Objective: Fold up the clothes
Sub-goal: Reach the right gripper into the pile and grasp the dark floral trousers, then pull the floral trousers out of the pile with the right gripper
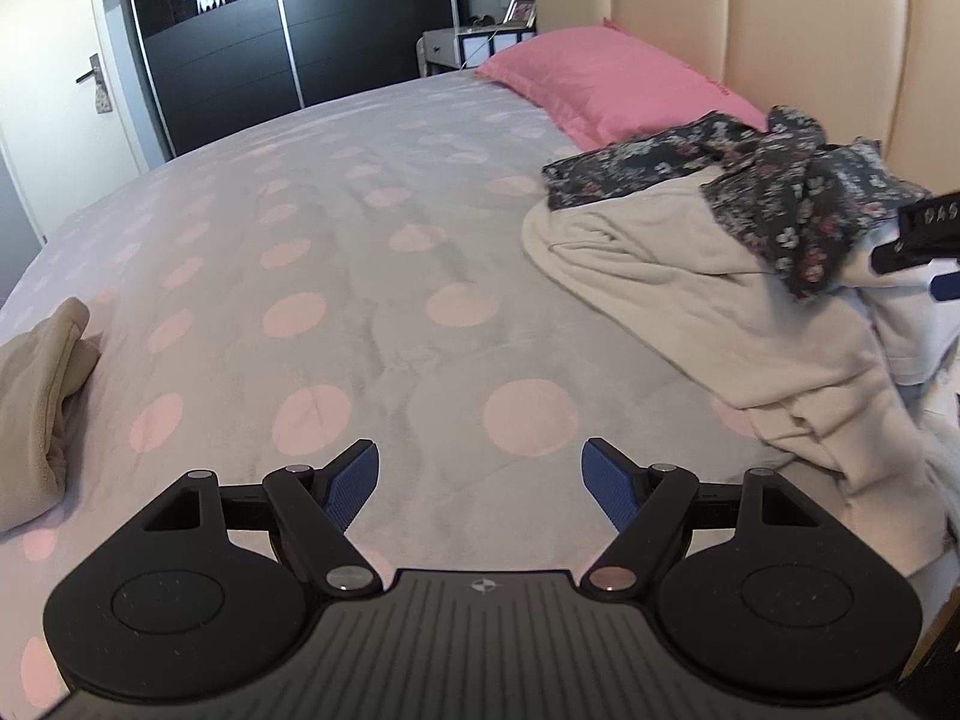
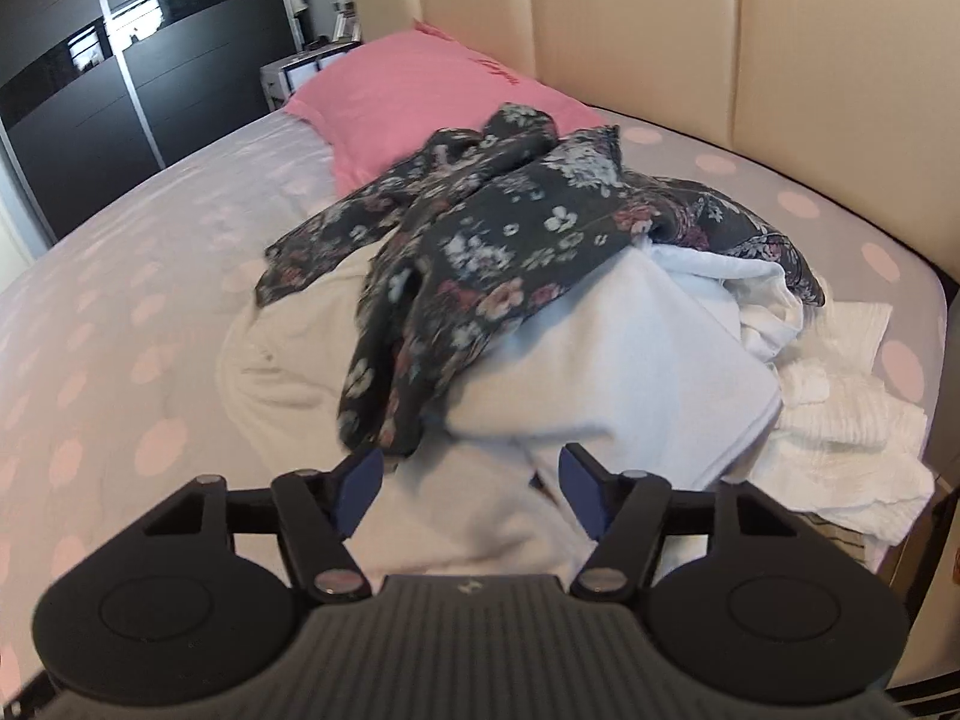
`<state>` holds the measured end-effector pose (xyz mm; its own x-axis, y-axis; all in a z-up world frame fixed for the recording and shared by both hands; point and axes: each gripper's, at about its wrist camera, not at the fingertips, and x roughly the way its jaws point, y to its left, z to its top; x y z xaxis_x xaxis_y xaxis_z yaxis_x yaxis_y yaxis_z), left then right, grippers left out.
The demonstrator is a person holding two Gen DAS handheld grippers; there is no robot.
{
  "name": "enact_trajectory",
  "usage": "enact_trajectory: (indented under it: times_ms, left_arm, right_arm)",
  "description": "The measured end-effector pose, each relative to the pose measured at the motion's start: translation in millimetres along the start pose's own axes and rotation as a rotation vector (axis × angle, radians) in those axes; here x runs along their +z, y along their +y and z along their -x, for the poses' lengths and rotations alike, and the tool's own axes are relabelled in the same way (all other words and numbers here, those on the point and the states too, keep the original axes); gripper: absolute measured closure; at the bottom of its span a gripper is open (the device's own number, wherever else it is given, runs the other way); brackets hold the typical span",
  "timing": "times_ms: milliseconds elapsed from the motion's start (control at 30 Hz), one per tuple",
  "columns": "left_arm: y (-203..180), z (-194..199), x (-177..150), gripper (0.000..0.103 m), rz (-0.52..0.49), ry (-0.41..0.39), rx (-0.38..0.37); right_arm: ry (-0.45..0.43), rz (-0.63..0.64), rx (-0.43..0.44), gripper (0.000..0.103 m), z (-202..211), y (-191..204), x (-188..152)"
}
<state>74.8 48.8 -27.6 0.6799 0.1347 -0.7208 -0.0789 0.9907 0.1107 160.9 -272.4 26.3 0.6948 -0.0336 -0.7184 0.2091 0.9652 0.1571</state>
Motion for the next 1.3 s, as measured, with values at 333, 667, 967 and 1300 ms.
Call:
enact_trajectory:
  times_ms: [333,667,967,1300]
  left_arm:
    - [25,-38,-10,0.03,0.0,0.101,0.046]
    - [49,-25,-3,0.039,0.039,0.087,0.058]
    - [83,41,0,0.039,0.043,0.0,0.138]
    - [136,101,-67,0.044,-0.021,0.108,0.29]
  right_arm:
    - [-0.048,-0.105,-0.049,0.069,-49,-16,49]
    - [-0.251,0.195,0.054,0.099,20,47,39]
    - [-0.258,0.456,0.511,0.1,142,154,-44]
    - [-0.007,0.607,0.731,0.1,177,211,-169]
